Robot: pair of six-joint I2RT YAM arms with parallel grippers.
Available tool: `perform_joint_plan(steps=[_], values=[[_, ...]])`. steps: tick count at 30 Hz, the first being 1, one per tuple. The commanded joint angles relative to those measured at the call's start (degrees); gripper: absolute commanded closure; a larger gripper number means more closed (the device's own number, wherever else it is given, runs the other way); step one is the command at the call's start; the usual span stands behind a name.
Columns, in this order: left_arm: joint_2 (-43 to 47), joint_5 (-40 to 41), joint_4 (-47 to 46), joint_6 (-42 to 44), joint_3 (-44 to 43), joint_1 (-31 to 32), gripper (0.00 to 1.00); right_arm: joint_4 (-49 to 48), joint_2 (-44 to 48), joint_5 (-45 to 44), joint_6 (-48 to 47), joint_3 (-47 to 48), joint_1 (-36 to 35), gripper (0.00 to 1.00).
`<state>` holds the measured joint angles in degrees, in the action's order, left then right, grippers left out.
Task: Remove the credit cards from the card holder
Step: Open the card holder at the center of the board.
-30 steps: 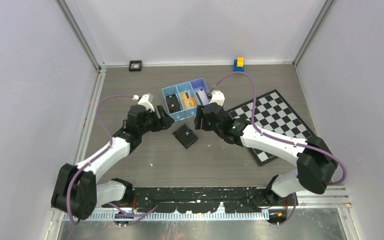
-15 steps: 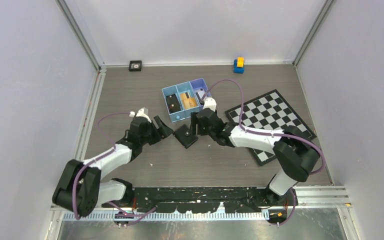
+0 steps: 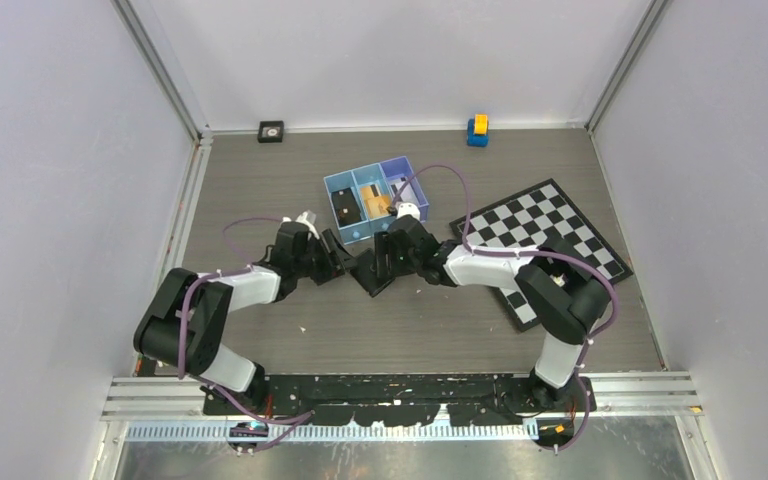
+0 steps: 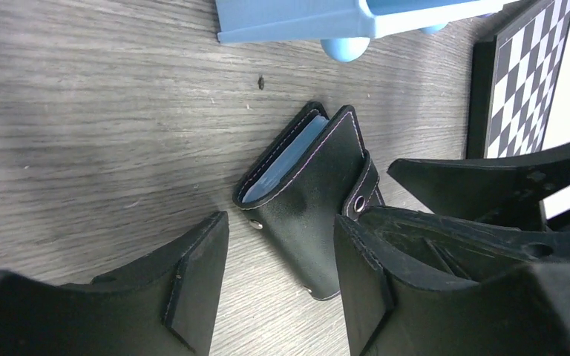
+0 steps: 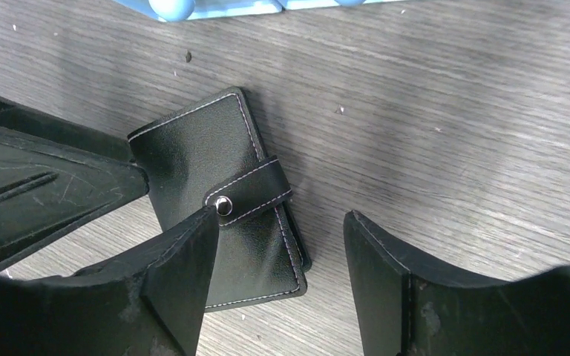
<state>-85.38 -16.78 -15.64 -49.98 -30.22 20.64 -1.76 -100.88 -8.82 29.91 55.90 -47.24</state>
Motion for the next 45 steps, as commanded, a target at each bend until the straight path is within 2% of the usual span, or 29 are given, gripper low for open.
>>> perform_joint_plan(steps=[1,5,9,14,20,25,28,31,33,35,41,45], values=[[-1.41,-2.39,-1.25,2.70,-2.62,0.27,0.45,-2.42,-1.46,6.94,2.39,1.82,1.80,0.33],[-3.05,-3.53,-1.48,3.41,-3.65,0.27,0.46,-6.77,-2.05,13.90,6.74,-0.22,3.13,0.34],[-3.82,-4.67,-2.72,3.61,-3.84,0.27,0.50,-9.02,-2.37,17.14,8.72,-1.14,3.22,0.42],[-4.35,-6.09,-3.81,3.57,-4.21,0.27,0.52,-9.28,-2.32,17.96,9.45,-1.52,3.26,0.53],[-4.41,-7.99,-5.61,3.57,-4.46,0.27,0.53,-5.04,-3.36,15.93,8.73,0.56,2.97,0.56],[-5.13,-9.96,-7.55,3.31,-4.56,0.27,0.70,-0.76,-3.71,12.32,6.24,2.79,0.96,0.55],[-4.94,-9.76,-7.37,3.75,-4.65,0.19,0.84,1.24,-3.42,9.61,4.58,4.01,-0.27,0.47],[-4.56,-9.44,-5.86,4.32,-4.96,0.19,0.94,5.41,-2.94,3.09,1.92,5.50,-1.81,0.38],[-4.38,-9.46,-5.42,4.57,-5.04,0.25,0.96,7.86,-3.15,-0.97,0.02,6.91,-3.39,0.33],[-4.27,-9.36,-4.89,4.82,-5.14,0.24,0.97,10.33,-3.85,-4.77,-1.54,8.56,-4.91,0.32],[-4.16,-9.13,-2.91,5.61,-5.74,0.23,0.98,16.37,-6.72,-13.01,-2.99,12.99,-6.01,0.42],[-4.13,-8.40,-1.06,6.30,-6.33,0.27,1.00,20.61,-8.57,-19.63,-3.20,15.63,-6.02,0.54]])
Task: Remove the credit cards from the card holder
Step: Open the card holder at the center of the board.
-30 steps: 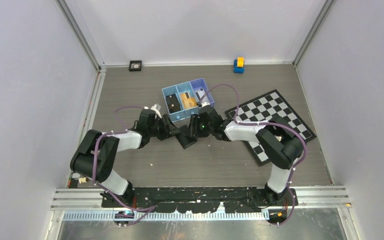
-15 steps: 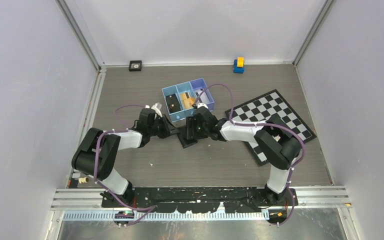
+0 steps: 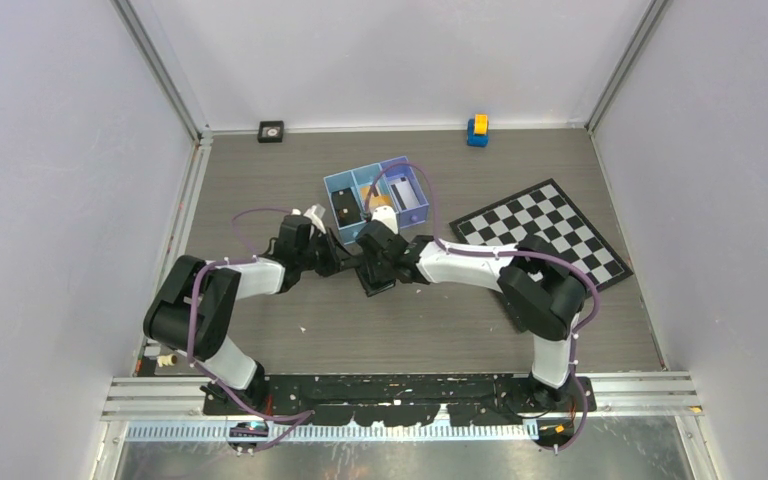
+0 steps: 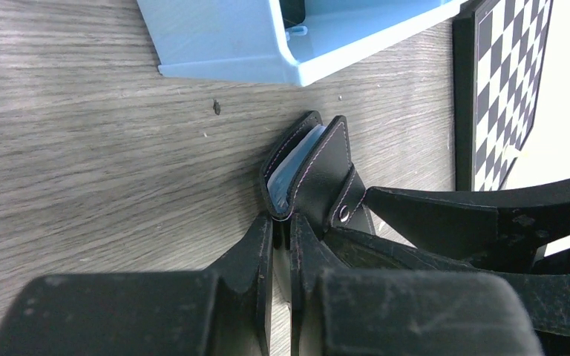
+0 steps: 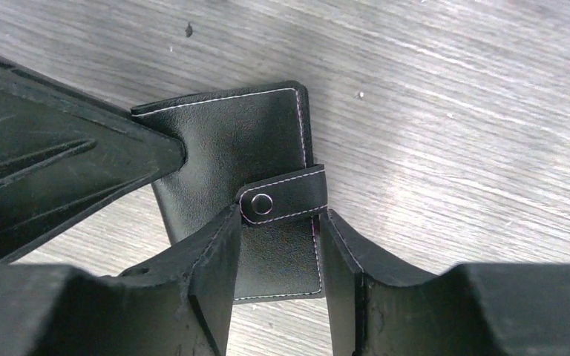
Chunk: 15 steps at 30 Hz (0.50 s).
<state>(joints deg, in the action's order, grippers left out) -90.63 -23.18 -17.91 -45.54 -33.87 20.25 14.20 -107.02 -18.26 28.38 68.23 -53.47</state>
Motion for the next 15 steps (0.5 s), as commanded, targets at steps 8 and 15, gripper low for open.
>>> perform_joint_plan(steps=[8,15], values=[[0.85,-0.07,5.28,3.65,-4.14,0.64,1.00,5.84,-0.75,-17.28,-1.13,2.78,0.28,0.58],[1.12,1.11,7.39,4.73,-4.80,0.65,1.00,5.85,0.62,-19.27,-0.19,1.75,1.75,0.60]])
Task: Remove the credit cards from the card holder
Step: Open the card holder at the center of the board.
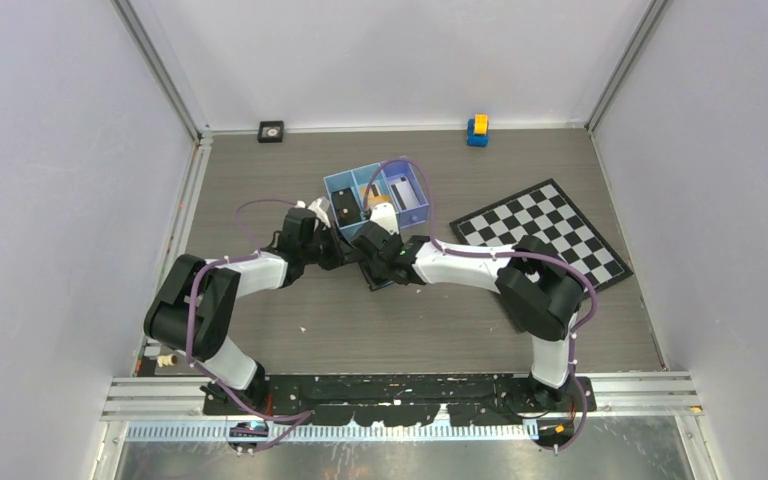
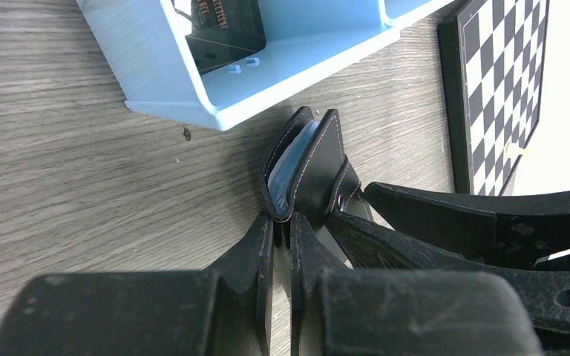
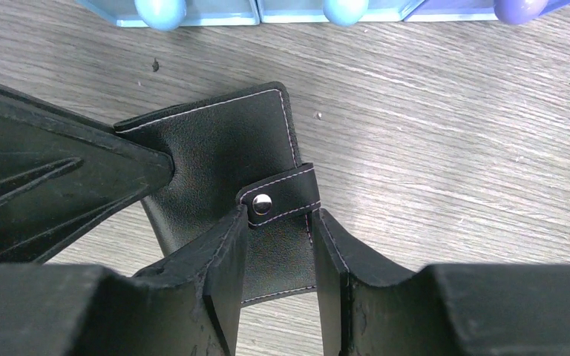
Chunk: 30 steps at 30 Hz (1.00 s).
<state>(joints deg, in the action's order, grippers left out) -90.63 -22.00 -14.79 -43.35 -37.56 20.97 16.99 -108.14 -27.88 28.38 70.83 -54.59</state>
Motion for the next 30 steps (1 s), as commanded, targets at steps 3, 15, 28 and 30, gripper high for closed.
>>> perform_joint_plan(steps=[3,15,28,30], values=[[0.94,-0.06,4.61,2.72,-1.28,-0.09,1.00,3.04,2.23,-8.63,-0.10,-1.32,3.71,0.60],[0.58,0.07,5.86,3.27,-1.89,-0.05,1.00,2.08,4.78,-4.75,0.95,-3.59,7.82,0.54],[0.28,-0.59,6.35,3.30,-2.26,-0.05,1.00,1.33,7.31,-1.66,3.32,-5.94,12.53,0.60],[0.19,-0.67,6.43,3.38,-2.38,-0.05,1.00,0.82,7.96,0.08,3.68,-6.60,13.35,0.60]])
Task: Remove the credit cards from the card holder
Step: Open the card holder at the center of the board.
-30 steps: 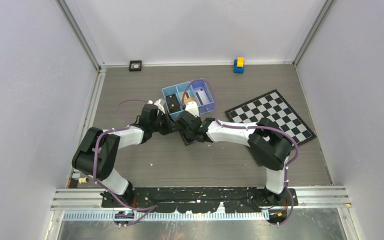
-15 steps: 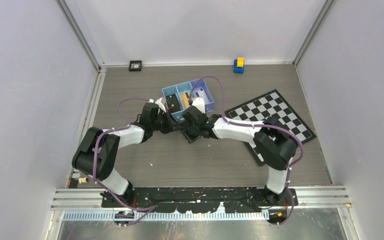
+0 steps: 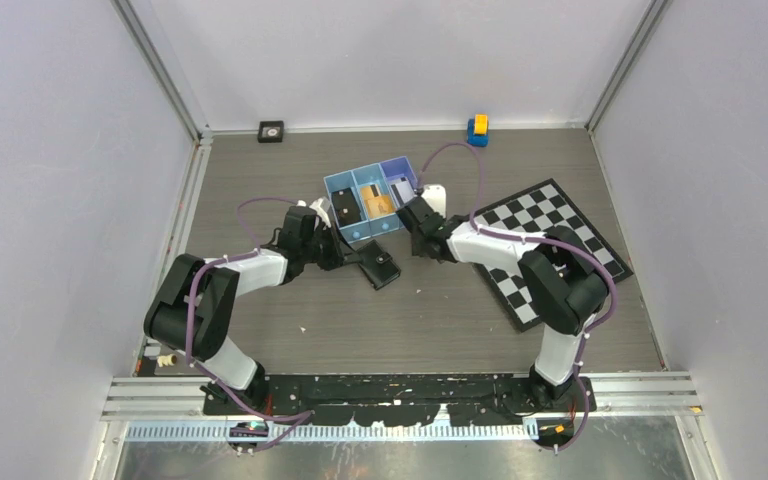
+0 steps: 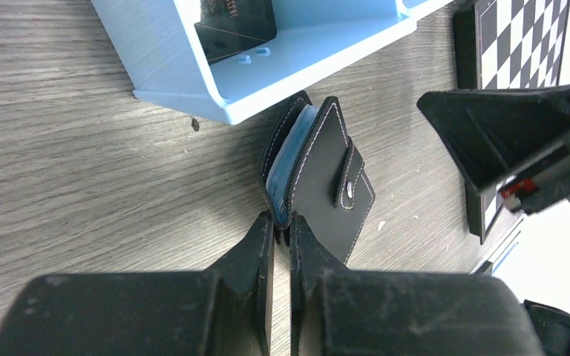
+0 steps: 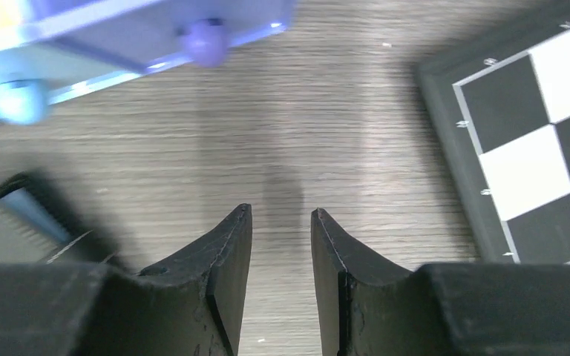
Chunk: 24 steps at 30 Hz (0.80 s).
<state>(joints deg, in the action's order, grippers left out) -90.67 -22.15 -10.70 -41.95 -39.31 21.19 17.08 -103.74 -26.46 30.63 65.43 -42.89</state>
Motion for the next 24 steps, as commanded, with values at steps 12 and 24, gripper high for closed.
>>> perform_joint_plan(steps=[12,24], values=[[-0.74,-2.44,1.32,1.47,-0.75,-0.27,1.00,-11.79,10.03,11.07,-9.65,-7.34,-4.49,0.38],[-2.33,-3.41,3.95,3.37,-3.50,2.28,1.00,-4.24,0.44,3.16,-11.95,1.01,-8.56,0.44]])
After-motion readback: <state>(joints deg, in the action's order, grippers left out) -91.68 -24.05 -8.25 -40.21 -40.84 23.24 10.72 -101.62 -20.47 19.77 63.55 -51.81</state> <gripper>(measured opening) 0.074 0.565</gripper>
